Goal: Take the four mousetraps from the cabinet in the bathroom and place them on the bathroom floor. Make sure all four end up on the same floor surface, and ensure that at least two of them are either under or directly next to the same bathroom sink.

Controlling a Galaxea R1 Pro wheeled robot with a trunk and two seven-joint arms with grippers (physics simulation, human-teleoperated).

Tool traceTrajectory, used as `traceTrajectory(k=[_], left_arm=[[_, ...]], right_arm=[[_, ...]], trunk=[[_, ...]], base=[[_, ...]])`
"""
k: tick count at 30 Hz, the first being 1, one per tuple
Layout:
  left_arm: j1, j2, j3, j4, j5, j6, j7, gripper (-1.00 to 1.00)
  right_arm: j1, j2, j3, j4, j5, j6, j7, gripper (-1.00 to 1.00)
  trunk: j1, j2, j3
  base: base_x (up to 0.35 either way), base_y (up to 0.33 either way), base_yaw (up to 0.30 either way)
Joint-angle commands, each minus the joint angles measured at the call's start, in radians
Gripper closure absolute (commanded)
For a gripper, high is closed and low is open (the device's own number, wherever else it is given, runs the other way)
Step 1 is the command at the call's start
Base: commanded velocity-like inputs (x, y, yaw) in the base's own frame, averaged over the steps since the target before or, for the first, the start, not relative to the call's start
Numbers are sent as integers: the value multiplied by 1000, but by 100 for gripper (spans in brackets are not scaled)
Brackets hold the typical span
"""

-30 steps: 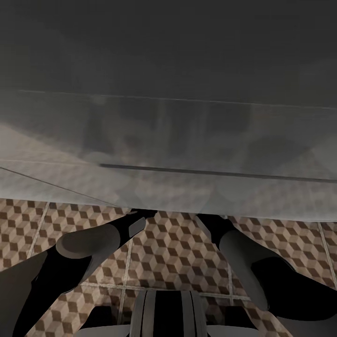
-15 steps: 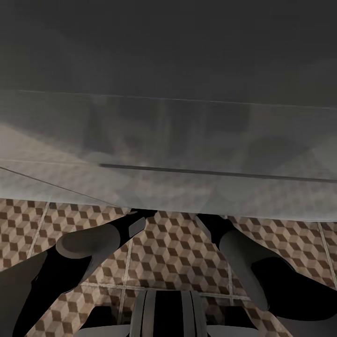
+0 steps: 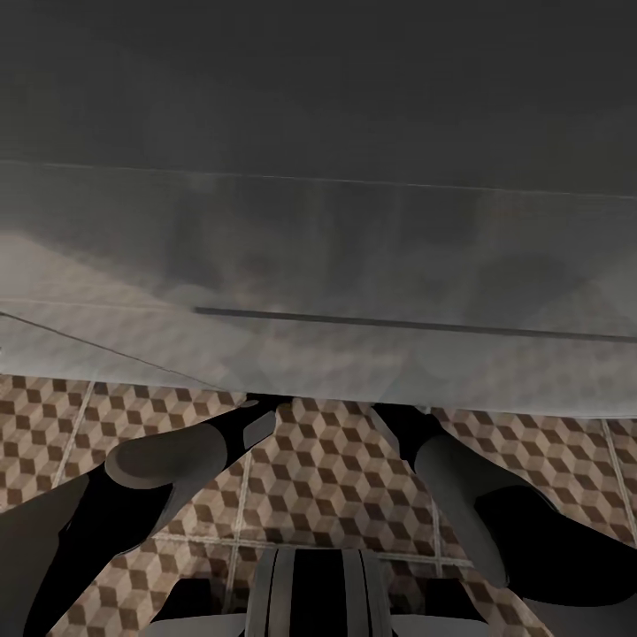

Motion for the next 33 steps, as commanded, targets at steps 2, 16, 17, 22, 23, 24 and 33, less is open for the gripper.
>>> traceTrajectory(k=[2,16,17,22,23,24,33], left_arm=[[-1,0,-9,-5,6,-26,6,-100],[-1,1,-10,-11,6,-63,6,-100],[-1,1,-10,-12,6,-63,6,-100],[-1,1,-10,-29,5,-64,6,-100],[-1,1,-10,-33,5,-64,6,-100],[-1,1,-10,-36,4,-64,6,-100],[-1,1,-10,-51,4,-65,6,-100]], right_arm=[[0,-1,8,-2,-1,10,-6,-100],[0,0,8,-2,-1,10,-6,-100],[0,0,8,-2,-1,10,-6,-100],[1,1,8,-1,-2,10,-6,-100],[1,1,8,-1,-2,10,-6,-100],[2,1,8,-1,-2,10,-6,-100],[7,0,8,-2,-1,9,-6,-100]], trunk=[[40,0,-1],[40,0,-1],[40,0,-1],[40,0,-1],[40,0,-1],[40,0,-1],[40,0,-1]], base=[[-90,106,0],[-279,46,0],[-327,5,0],[-330,3,0],[-331,1,0],[-331,1,0],[-320,0,0]])
